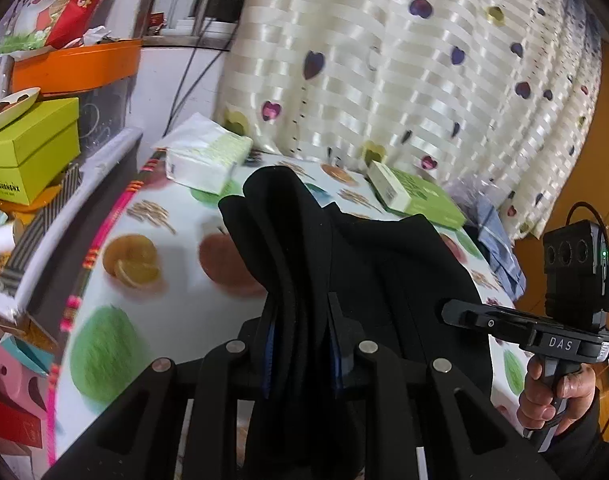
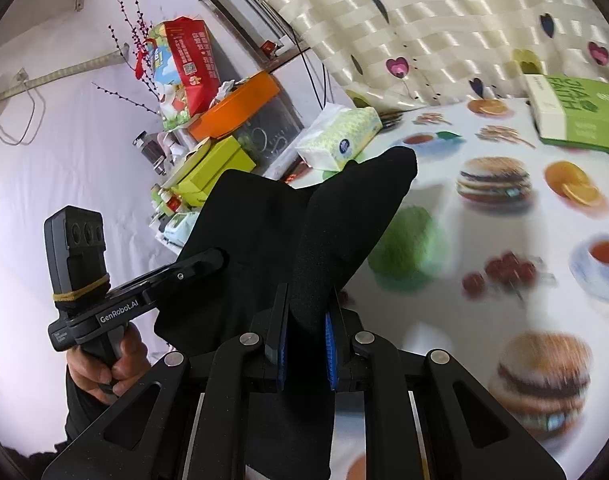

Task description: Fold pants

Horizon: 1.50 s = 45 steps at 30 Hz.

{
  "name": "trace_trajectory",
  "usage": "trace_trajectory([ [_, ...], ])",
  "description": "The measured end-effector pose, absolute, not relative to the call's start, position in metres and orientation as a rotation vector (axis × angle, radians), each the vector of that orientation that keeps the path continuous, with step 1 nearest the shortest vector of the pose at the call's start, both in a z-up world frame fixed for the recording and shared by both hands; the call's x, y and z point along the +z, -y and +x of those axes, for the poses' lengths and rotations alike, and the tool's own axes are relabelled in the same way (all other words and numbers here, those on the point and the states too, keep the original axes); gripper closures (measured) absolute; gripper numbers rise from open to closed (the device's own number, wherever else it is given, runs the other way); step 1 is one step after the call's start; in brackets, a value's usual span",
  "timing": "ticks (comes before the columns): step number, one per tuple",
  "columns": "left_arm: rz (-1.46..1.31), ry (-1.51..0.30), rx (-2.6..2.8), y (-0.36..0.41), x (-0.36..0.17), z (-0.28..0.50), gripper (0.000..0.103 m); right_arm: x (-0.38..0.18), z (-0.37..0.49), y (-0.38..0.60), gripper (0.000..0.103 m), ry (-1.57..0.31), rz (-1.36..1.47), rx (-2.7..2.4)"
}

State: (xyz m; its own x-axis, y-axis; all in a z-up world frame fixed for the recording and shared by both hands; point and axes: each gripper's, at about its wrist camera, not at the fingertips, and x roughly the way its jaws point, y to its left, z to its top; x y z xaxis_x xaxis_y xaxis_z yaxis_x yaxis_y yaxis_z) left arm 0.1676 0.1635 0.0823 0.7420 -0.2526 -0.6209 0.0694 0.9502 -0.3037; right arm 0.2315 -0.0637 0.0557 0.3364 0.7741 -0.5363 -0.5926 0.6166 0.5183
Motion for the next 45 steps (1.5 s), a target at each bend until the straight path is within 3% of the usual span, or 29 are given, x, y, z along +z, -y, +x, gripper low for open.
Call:
trace_trajectory([
  [14, -0.290, -0.827, -0.131, -0.199, 0.027, 0.223, 0.078, 0.005, 0.281, 0.041, 0.085, -0.954, 0.235, 0.838],
  [16, -0.308, -0.832, -0.139, -0.205, 0.021, 0.221, 0.073, -0.001, 0.284, 0.046, 0.078, -0.972, 0.228, 0.807],
  [19, -0.327, -0.864, -0.136, -0.213, 0.013, 0.219, 0.064, -0.001, 0.281, 0.050, 0.075, -0.959, 0.167, 0.733],
  [28, -0.274, -0.784, -0.017, -0.216, 0.038, 0.176, 0.066, 0.040, 0.221, 0.048, 0.075, -0.773, -0.007, 0.747],
  [36, -0.124, -0.798, -0.068, -0.174, 0.021, 0.154, 0.066, -0.001, 0.198, 0.022, 0.075, -0.827, -0.185, 0.733],
  [45, -0.108, -0.782, -0.039, -0.173, 0.011, 0.154, 0.064, 0.004, 0.196, 0.029, 0.075, -0.835, -0.153, 0.716],
])
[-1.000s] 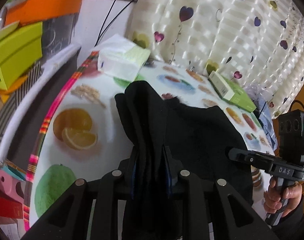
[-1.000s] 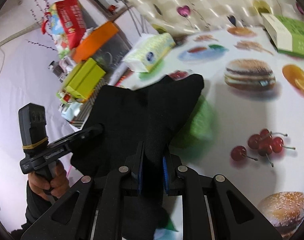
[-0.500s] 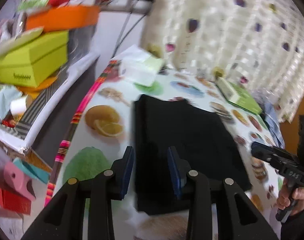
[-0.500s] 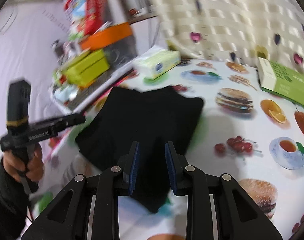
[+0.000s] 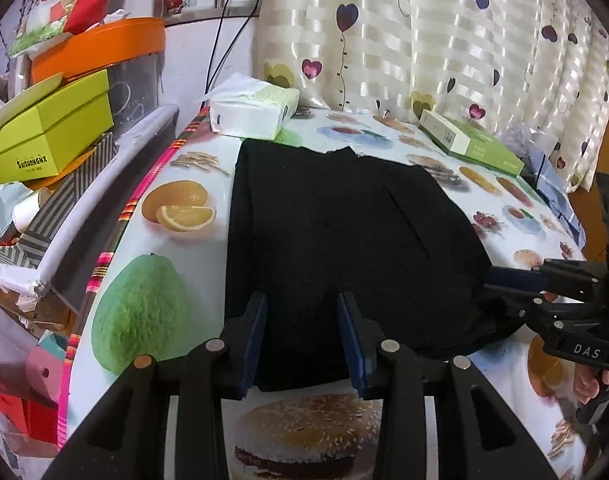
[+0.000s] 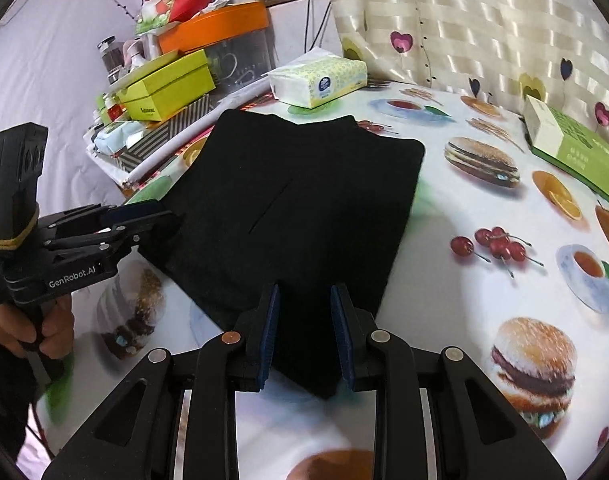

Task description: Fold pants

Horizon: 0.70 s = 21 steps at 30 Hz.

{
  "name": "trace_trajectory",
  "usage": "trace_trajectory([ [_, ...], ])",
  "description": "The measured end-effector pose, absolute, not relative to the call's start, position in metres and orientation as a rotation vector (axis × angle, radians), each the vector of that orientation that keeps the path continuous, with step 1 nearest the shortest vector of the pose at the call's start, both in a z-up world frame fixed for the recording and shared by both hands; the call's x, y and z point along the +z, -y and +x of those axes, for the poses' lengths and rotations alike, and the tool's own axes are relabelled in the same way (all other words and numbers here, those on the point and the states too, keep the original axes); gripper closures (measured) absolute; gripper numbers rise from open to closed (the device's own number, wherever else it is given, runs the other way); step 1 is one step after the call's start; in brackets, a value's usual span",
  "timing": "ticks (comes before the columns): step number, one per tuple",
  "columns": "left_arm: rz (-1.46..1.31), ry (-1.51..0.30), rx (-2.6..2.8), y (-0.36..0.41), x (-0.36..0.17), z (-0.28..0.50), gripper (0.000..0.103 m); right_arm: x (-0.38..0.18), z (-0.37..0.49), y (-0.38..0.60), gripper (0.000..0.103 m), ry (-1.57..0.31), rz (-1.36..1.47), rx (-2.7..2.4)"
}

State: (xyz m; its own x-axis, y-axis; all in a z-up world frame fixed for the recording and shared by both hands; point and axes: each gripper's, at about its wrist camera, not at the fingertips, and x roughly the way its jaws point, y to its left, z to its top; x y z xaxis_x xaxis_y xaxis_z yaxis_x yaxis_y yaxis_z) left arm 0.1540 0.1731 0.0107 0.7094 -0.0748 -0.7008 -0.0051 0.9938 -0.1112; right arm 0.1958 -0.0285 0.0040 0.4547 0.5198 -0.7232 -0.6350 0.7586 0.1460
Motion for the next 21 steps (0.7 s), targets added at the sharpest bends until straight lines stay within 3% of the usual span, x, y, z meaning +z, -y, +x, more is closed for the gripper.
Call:
trace_trajectory([
  [2, -0.121, -0.789, -0.028, -0.173, 0.017, 0.148, 0.064, 0.011, 0.186, 0.035, 0.075, -0.813, -0.157, 0.724],
  [4, -0.139, -0.786, -0.026, -0.171, 0.024, 0.139, 0.064, 0.018, 0.173, 0.043, 0.061, -0.783, -0.164, 0.727],
  [6, -0.132, -0.768, -0.010, -0.167, 0.029, 0.125, 0.064, 0.022, 0.159, 0.051, 0.055, -0.766, -0.162, 0.734],
  [21, -0.118, -0.706, 0.047, -0.118, 0.034, 0.042, 0.064, 0.001, 0.084, 0.072, 0.055, -0.752, -0.261, 0.690],
])
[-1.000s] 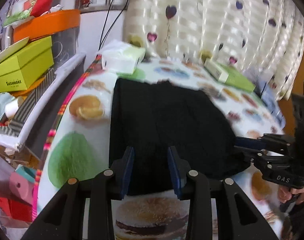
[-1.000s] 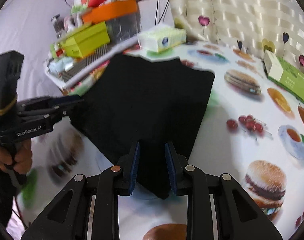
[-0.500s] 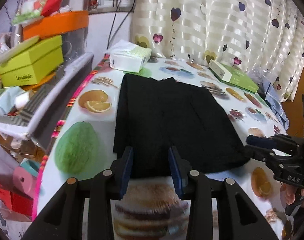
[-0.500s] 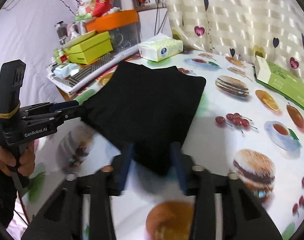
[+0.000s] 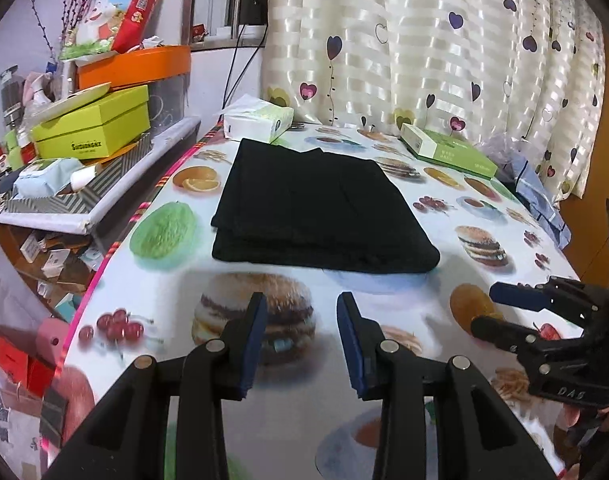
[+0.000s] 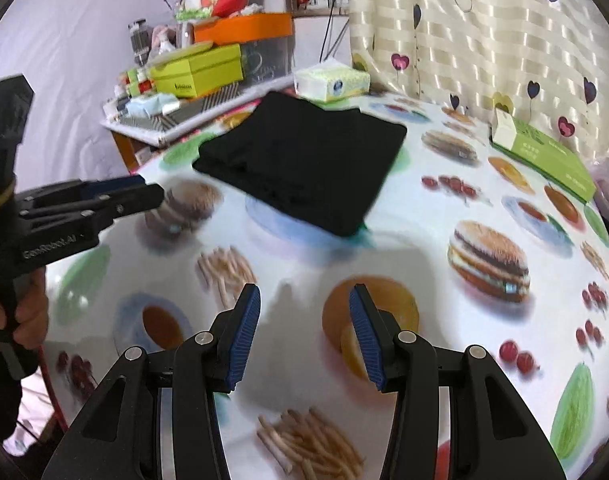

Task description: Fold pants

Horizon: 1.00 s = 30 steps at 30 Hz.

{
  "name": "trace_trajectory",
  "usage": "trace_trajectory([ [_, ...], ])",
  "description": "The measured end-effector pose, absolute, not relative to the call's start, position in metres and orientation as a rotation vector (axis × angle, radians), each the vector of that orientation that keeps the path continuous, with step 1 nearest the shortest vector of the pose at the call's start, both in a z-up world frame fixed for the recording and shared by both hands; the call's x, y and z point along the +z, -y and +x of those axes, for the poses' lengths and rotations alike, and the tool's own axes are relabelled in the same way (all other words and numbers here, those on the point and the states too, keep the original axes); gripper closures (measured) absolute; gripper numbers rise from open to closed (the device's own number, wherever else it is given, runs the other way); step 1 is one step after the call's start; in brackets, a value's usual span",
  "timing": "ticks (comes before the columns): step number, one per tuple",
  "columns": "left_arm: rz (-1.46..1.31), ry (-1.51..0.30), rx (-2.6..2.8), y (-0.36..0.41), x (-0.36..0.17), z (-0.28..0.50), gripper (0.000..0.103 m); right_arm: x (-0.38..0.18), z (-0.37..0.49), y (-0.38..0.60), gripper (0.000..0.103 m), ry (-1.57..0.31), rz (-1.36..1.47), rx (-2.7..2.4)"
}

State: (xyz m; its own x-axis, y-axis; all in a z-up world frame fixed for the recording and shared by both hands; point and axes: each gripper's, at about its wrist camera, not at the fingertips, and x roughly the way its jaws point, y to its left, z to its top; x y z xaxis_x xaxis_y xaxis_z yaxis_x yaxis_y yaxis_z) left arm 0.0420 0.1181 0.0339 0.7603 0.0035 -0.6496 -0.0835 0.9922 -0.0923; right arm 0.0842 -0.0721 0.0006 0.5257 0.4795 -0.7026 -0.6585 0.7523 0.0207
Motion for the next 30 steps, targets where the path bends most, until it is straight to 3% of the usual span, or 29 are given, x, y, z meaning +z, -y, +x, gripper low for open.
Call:
trace_trajectory([
  [14, -0.060, -0.802, 0.107, -0.107, 0.001, 0.048, 0.064, -0.022, 0.092, 0.067, 0.054, -0.802, -0.326, 0.644],
  [30, -0.037, -0.853, 0.104, -0.104, -0.008, 0.053, 0.061, -0.024, 0.095, 0.065, 0.042, -0.810, -0.323, 0.655],
])
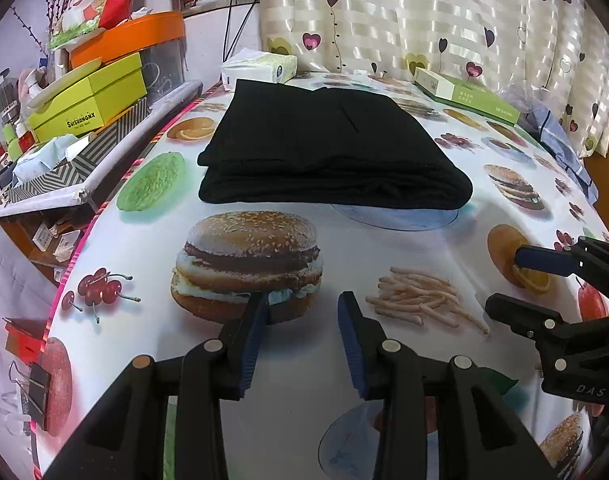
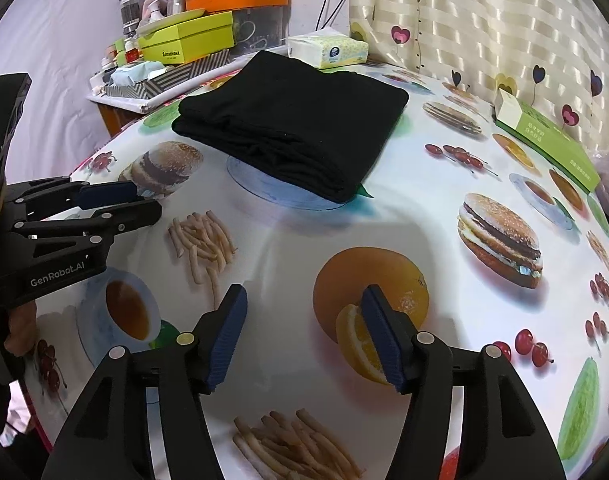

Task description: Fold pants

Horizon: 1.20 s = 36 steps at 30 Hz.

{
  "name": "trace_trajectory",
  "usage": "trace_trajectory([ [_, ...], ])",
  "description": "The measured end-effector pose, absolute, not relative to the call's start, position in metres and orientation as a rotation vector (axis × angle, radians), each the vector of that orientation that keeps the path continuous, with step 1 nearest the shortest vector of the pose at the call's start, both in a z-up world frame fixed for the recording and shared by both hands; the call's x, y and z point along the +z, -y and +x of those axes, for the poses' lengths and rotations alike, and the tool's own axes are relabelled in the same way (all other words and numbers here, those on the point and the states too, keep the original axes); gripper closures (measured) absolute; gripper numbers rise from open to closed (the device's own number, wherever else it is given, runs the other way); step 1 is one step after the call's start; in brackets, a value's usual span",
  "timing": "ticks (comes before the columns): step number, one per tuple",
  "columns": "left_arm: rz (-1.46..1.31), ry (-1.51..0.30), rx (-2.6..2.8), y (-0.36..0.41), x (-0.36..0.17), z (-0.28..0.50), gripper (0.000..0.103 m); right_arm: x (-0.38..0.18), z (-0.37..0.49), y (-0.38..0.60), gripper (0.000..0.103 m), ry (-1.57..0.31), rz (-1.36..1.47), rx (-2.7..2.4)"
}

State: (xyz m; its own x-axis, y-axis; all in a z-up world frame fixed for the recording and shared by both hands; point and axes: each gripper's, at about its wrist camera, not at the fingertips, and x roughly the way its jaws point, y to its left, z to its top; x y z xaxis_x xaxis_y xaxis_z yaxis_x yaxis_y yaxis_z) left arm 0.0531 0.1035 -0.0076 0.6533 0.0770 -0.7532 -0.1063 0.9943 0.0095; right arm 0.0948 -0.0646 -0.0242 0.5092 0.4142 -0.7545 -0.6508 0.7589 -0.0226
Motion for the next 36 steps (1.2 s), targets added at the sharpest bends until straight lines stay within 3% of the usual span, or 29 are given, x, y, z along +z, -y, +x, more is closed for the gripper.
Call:
trace_trajectory([
  [36, -0.037, -0.855, 0.110, -0.1072, -0.0089, 0.0551, 0.057, -0.0242, 0.0949, 0.0649, 0.041, -0.810, -0.323, 0.655],
])
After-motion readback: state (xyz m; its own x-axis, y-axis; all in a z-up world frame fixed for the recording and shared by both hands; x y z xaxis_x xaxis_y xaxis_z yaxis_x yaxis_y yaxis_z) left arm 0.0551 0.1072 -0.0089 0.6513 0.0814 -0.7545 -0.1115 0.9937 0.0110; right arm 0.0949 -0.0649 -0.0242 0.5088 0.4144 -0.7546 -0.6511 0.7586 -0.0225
